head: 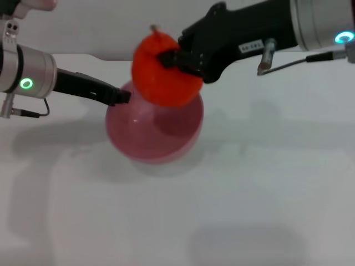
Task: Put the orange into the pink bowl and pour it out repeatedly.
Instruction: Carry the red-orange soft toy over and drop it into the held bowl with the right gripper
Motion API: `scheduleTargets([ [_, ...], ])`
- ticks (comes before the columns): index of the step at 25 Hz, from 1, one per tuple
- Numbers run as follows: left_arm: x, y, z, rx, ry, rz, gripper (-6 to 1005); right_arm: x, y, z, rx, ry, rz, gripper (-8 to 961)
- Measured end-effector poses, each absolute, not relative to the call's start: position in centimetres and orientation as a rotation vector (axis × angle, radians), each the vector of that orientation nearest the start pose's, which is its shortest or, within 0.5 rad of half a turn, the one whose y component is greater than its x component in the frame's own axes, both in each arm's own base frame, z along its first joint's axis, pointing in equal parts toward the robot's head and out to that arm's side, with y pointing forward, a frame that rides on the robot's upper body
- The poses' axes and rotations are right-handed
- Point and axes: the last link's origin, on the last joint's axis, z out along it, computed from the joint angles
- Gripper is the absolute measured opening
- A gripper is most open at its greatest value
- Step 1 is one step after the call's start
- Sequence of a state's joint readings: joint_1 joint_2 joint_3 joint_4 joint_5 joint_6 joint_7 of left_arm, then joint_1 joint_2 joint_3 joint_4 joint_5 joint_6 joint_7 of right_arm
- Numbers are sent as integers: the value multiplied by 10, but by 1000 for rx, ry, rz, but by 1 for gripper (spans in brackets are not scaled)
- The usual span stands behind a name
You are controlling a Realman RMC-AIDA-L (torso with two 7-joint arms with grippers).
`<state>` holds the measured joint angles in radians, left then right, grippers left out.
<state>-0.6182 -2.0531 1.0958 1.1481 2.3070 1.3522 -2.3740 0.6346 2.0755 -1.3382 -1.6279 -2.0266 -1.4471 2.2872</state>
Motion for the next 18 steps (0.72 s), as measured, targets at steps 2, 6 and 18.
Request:
scheduleTargets([
  [2, -191, 392, 24, -2547, -1038, -86, 45, 43, 347, 24, -2862, 227, 355, 41],
  [6, -185, 391, 18, -2574, -1017, -66, 45, 53, 352, 15, -2860, 269, 343, 40],
  [18, -174, 392, 11, -2611, -977, -60, 45, 61, 355, 0, -2870, 227, 326, 94],
])
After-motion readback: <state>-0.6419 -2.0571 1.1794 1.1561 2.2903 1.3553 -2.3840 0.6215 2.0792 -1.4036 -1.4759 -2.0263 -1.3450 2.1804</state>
